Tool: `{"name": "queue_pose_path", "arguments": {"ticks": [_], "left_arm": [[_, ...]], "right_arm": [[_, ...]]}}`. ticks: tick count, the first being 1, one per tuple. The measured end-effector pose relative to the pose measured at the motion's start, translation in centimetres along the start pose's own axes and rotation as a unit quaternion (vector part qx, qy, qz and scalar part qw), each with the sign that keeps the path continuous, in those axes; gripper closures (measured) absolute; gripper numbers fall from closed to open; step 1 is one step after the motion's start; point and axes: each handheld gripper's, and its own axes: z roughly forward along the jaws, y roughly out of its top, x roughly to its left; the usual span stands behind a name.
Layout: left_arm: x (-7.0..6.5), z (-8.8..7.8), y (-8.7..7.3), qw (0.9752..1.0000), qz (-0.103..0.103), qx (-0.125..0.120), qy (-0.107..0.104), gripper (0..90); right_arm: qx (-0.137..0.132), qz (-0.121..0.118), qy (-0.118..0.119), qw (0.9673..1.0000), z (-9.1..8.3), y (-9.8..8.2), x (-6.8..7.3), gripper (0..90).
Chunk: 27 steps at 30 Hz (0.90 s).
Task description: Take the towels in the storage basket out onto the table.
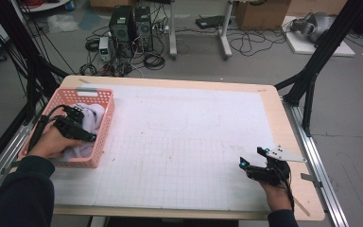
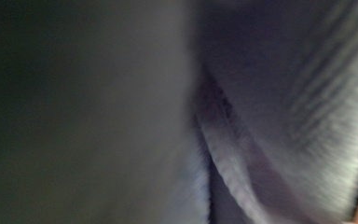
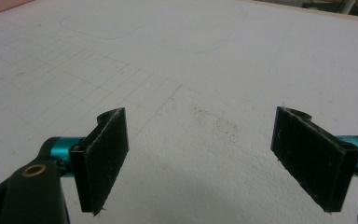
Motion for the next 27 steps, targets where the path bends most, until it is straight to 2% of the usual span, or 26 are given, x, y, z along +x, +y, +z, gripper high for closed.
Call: {"name": "queue_pose_path", "arguments": {"ticks": [1,2,3,4,8,10,12,15,18,19,21,24,27], "left_arm": [[-0.3,0.4,0.1,0.9999,0.008,0.013,0.003,1.9],[-0.2,0.7,0.1,0.9998,0.009,0.018,0.000,1.7],[0.1,0.8,0.0,0.9998,0.005,0.017,-0.010,1.7],[0.1,0.9,0.0,0.9998,0.003,0.017,-0.010,1.7],[0.1,1.3,0.2,0.9998,0.002,0.020,0.006,2.0],[0.3,1.1,0.2,0.9998,-0.006,0.019,0.007,10.2],[0.4,0.9,0.2,0.9997,-0.008,0.013,0.018,21.1],[0.2,0.6,0.2,0.9991,-0.005,0.011,0.041,37.8],[-0.1,0.5,0.3,0.9978,0.001,0.007,0.065,48.4],[-0.1,0.4,0.3,0.9976,0.003,0.002,0.069,50.3],[0.3,0.1,0.1,0.9966,-0.011,-0.013,0.081,52.6],[1.3,-0.6,-0.9,0.9941,-0.053,-0.061,0.072,52.9],[2.1,-1.8,-1.6,0.9889,-0.082,-0.108,0.060,52.9]], "right_arm": [[0.001,0.001,-0.001,1.0000,0.0,0.0,0.0,17.6],[0.004,0.001,0.000,1.0000,0.0,0.0,0.0,17.6],[0.002,-0.001,0.000,1.0000,0.1,0.0,0.0,17.6],[0.002,-0.001,0.001,1.0000,0.1,0.0,0.1,17.6],[0.003,-0.003,-0.002,1.0000,0.0,0.0,0.0,17.7],[0.002,-0.003,-0.002,1.0000,0.0,0.0,-0.1,17.7],[0.001,-0.005,-0.002,1.0000,-0.1,0.0,0.0,17.8],[0.001,-0.005,-0.002,1.0000,-0.1,0.1,0.1,17.9],[0.003,-0.005,-0.003,1.0000,-0.2,0.1,0.1,18.0],[0.002,-0.007,-0.004,1.0000,-0.2,0.1,0.0,18.0],[-0.001,-0.004,-0.006,1.0000,-0.3,0.1,-0.1,18.0],[-0.001,-0.003,-0.007,1.0000,-0.3,0.1,-0.2,18.0],[0.001,0.001,-0.006,1.0000,-0.3,0.0,-0.2,18.0]]}}
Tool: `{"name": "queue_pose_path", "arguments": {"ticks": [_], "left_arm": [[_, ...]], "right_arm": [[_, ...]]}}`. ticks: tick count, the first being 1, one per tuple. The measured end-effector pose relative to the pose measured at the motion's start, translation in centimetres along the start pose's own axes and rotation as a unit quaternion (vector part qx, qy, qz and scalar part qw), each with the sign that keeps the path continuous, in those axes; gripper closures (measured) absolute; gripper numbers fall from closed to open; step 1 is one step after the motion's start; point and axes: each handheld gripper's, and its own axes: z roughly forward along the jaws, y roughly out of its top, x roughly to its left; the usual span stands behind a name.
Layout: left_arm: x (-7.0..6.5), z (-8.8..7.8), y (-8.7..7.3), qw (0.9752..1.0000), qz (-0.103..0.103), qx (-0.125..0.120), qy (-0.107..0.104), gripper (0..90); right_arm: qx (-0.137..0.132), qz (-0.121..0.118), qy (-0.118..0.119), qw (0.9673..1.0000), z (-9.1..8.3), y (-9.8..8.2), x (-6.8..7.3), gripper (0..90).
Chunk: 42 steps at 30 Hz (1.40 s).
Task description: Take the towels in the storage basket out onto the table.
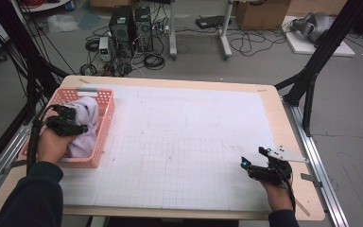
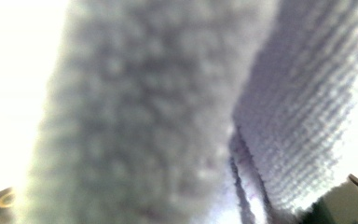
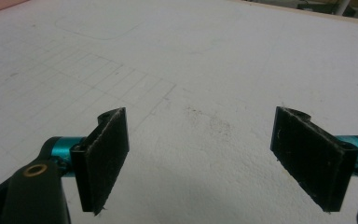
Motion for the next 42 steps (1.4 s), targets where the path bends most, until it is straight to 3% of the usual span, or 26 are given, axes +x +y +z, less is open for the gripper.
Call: {"name": "queue_pose_path", "arguments": {"ticks": [4,7,10,14,18,19,22,25,30,35,37,42], "left_arm": [[1.1,-1.8,-0.3,0.9977,-0.037,-0.056,-0.012,52.9],[2.0,-3.2,-0.5,0.9925,-0.060,-0.105,-0.019,52.9],[2.4,-4.5,-0.7,0.9835,-0.082,-0.159,-0.027,52.9],[2.6,-6.1,-0.8,0.9656,-0.101,-0.235,-0.048,52.8],[2.0,-7.3,-0.5,0.9524,-0.093,-0.284,-0.063,52.8],[1.9,-7.5,-0.4,0.9500,-0.089,-0.292,-0.064,52.8],[1.2,-8.5,0.2,0.9377,-0.083,-0.329,-0.076,52.8],[0.6,-9.3,0.8,0.9294,-0.075,-0.350,-0.088,52.7],[-1.1,-10.5,2.0,0.9178,-0.049,-0.379,-0.107,52.7],[-3.0,-11.0,3.2,0.9041,-0.028,-0.402,-0.143,52.7],[-3.9,-11.1,3.7,0.9000,-0.019,-0.407,-0.155,52.6],[-6.8,-10.8,4.9,0.8936,0.010,-0.409,-0.185,52.6]], "right_arm": [[-0.001,-0.004,0.002,1.0000,0.1,0.1,0.1,18.0],[-0.001,-0.003,0.001,1.0000,0.0,0.1,0.2,18.0],[0.000,-0.002,-0.001,1.0000,0.0,0.0,0.1,18.0],[-0.002,-0.004,0.000,1.0000,0.1,0.1,0.1,18.0],[-0.002,-0.002,0.000,1.0000,0.0,0.1,0.1,18.0],[-0.003,-0.001,0.000,1.0000,0.0,0.1,0.1,17.9],[-0.006,-0.002,0.000,1.0000,0.0,0.1,0.1,17.9],[-0.005,-0.002,0.000,1.0000,-0.1,0.1,0.1,18.0],[-0.006,-0.003,0.000,1.0000,-0.1,0.1,0.1,18.0],[-0.006,-0.004,0.000,1.0000,-0.1,0.1,0.1,18.0],[-0.005,-0.002,0.000,1.0000,-0.2,0.1,0.1,17.9],[-0.008,-0.003,0.001,1.0000,-0.1,0.2,0.1,18.0]]}}
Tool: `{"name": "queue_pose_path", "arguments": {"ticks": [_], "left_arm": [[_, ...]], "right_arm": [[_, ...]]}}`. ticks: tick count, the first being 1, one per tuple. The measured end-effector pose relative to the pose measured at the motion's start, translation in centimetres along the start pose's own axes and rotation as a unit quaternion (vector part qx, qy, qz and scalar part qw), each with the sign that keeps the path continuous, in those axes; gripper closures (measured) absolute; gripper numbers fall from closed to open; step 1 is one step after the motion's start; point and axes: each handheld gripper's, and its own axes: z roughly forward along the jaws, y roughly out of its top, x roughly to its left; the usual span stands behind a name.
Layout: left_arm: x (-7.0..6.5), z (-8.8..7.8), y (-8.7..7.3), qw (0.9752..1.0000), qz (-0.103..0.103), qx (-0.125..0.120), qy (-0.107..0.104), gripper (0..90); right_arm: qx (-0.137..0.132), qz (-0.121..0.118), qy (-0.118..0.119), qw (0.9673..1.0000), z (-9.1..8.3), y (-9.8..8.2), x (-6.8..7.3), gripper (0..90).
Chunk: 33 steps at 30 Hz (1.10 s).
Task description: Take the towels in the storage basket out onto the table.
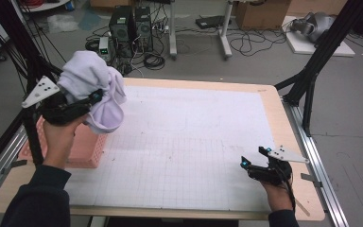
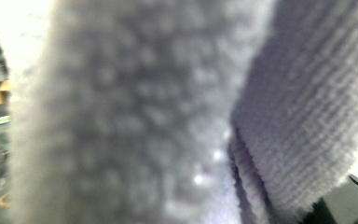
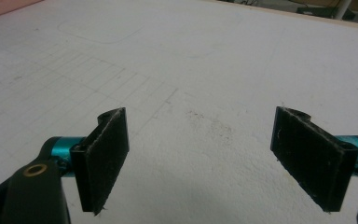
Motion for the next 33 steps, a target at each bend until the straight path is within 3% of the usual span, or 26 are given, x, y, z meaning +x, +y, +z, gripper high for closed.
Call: {"name": "queue_pose_path", "arguments": {"ticks": [4,8,17,21,25,31,33], "left_arm": [[-1.6,1.7,-0.4,0.9995,-0.006,0.000,-0.031,52.5],[-3.4,3.8,-1.1,0.9983,0.005,0.016,-0.055,52.6],[-7.2,8.1,-3.5,0.9929,0.014,0.050,-0.107,52.5],[-8.8,10.2,-4.9,0.9892,0.009,0.065,-0.131,52.4],[-10.3,12.5,-6.7,0.9840,0.003,0.096,-0.150,52.0],[-12.8,15.8,-10.1,0.9749,-0.014,0.152,-0.162,50.0],[-13.3,16.6,-11.2,0.9706,-0.015,0.178,-0.161,47.8]], "right_arm": [[0.000,0.000,0.001,1.0000,0.0,0.0,0.0,17.9],[0.000,0.002,0.000,1.0000,0.0,0.0,0.0,17.9],[0.001,-0.001,0.002,1.0000,0.1,0.0,0.0,17.9],[0.001,-0.001,0.004,1.0000,0.1,0.0,0.0,17.9],[0.001,0.000,0.004,1.0000,0.2,0.0,0.0,17.9],[0.003,-0.002,0.004,1.0000,0.2,0.0,0.0,17.9],[0.002,-0.002,0.006,1.0000,0.3,0.0,0.0,17.9]]}}
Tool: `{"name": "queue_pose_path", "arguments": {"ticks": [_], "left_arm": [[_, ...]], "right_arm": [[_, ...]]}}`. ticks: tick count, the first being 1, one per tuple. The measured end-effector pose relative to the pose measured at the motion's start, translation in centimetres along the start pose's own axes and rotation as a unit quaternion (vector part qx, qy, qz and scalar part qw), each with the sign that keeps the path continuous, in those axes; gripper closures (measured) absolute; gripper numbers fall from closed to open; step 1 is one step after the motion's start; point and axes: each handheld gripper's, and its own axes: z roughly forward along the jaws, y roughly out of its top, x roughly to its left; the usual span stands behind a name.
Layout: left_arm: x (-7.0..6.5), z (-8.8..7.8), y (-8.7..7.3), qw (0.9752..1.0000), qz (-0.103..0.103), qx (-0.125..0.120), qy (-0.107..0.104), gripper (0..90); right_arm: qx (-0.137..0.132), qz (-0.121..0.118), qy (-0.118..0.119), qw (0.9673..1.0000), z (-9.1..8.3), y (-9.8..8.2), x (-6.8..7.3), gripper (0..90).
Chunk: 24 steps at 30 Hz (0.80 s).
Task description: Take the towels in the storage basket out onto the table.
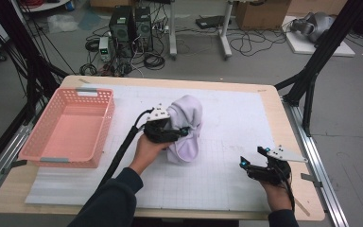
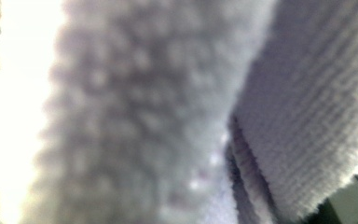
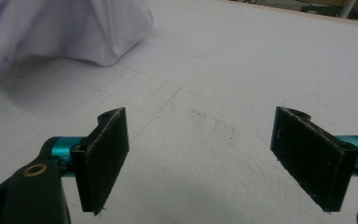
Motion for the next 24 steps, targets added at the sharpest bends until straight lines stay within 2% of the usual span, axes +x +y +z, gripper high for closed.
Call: {"name": "queue_pose_path", "arguments": {"ticks": [2,3,4,6,9,11,13,14,16,18,22,24], "left_arm": [[0.0,1.3,-0.9,0.9995,-0.016,0.027,-0.002,42.7],[0.0,1.6,-1.1,0.9992,-0.021,0.032,0.007,37.2],[-0.2,1.9,-1.2,0.9986,-0.018,0.046,0.017,32.7],[-0.4,1.7,-1.2,0.9981,-0.007,0.058,0.021,18.5],[-0.8,0.7,-0.6,0.9979,0.005,0.061,0.023,18.5],[-1.1,-0.4,-0.3,0.9981,0.020,0.050,0.030,18.5],[-1.5,-1.8,-0.7,0.9974,0.041,0.018,0.057,18.8],[-1.5,-2.4,-0.9,0.9969,0.044,0.007,0.066,18.6],[-1.2,-3.5,-1.4,0.9980,0.022,-0.001,0.058,18.2],[-0.8,-4.5,-1.8,0.9979,0.006,-0.009,0.064,17.9],[0.0,-6.1,-2.4,0.9968,-0.007,-0.011,0.078,17.9],[0.3,-6.8,-2.4,0.9963,-0.005,-0.013,0.084,17.9]], "right_arm": [[0.000,0.002,0.000,1.0000,0.0,0.0,0.0,17.9],[0.002,0.004,0.001,1.0000,0.0,0.0,0.0,17.9],[0.002,0.002,0.001,1.0000,0.1,0.0,0.0,17.9],[0.003,0.004,0.002,1.0000,0.1,-0.1,0.0,17.9],[0.003,0.005,0.001,1.0000,0.1,-0.1,-0.1,17.9],[0.003,0.005,0.001,1.0000,0.1,-0.1,-0.1,17.9],[0.004,0.004,0.000,1.0000,0.1,-0.1,0.0,17.9],[0.003,0.003,0.001,1.0000,0.1,0.0,0.0,17.9],[0.004,0.001,0.000,1.0000,0.1,0.0,0.0,18.0],[0.005,0.003,0.001,1.0000,0.1,0.0,0.1,17.9],[0.005,0.002,0.001,1.0000,0.2,0.0,0.1,17.9],[0.007,0.002,0.001,1.0000,0.2,0.0,0.2,17.9]]}}
